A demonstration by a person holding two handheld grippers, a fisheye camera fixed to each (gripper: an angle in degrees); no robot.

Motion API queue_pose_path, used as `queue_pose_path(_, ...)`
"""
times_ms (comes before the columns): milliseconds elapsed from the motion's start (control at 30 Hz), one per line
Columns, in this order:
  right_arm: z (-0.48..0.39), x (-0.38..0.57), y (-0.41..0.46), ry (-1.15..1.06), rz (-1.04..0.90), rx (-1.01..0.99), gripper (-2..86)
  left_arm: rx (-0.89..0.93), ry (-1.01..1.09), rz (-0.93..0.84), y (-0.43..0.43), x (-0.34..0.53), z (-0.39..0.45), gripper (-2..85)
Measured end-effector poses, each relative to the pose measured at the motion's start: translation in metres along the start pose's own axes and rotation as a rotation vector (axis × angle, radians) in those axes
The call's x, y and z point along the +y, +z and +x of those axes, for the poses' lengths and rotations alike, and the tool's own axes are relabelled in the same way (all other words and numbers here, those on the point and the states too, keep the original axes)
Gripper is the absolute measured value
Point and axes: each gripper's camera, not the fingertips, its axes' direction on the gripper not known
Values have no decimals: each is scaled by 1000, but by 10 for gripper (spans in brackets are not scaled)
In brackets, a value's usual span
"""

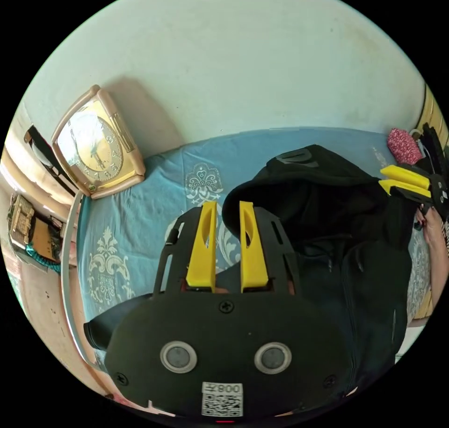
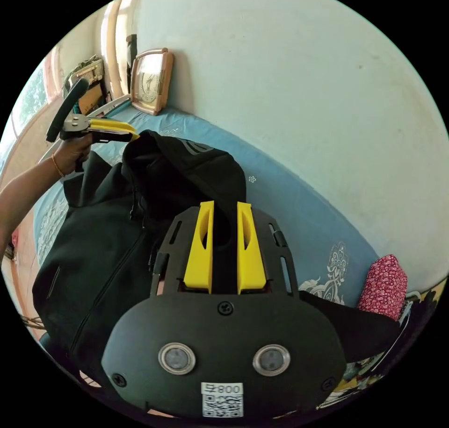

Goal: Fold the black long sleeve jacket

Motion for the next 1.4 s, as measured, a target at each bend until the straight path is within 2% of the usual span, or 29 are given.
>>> queue_pose_path(133,-27,-4,20,-99,-49,80,80,-124,71,-37,13,-4,7,32)
queue_pose_path(300,-40,-6,33,-119,-75,208,36,-82,42,63,-3,12,-7,15)
queue_pose_path(400,-43,5,17,-113,-12,209,23,-14,-15,176,-27,36,-23,12)
queue_pose_path(467,-45,28,-17,-90,122,180,19,48,-26,276,-50,69,-31,12)
queue_pose_path(567,-60,72,-56,-106,261,149,20,80,-29,326,-67,123,-33,15)
queue_pose_path(667,-85,122,-65,-155,305,109,27,94,11,224,-59,172,-29,19)
queue_pose_path(800,-110,168,-43,-205,214,138,42,163,-60,94,-46,222,-40,28)
queue_pose_path(900,-112,193,-32,-200,145,85,53,253,-141,63,-47,251,-53,44)
queue_pose_path(1033,-102,213,-37,-169,149,-1,62,360,-123,170,-69,255,-58,78)
queue_pose_path(1233,-55,240,-41,90,151,-197,77,616,-199,308,-85,249,-72,118)
queue_pose_path(1300,-35,251,-42,166,150,-295,72,669,-178,331,-88,244,-73,132)
queue_pose_path(1400,-5,262,-48,230,211,-433,74,670,-32,346,-98,224,-65,155)
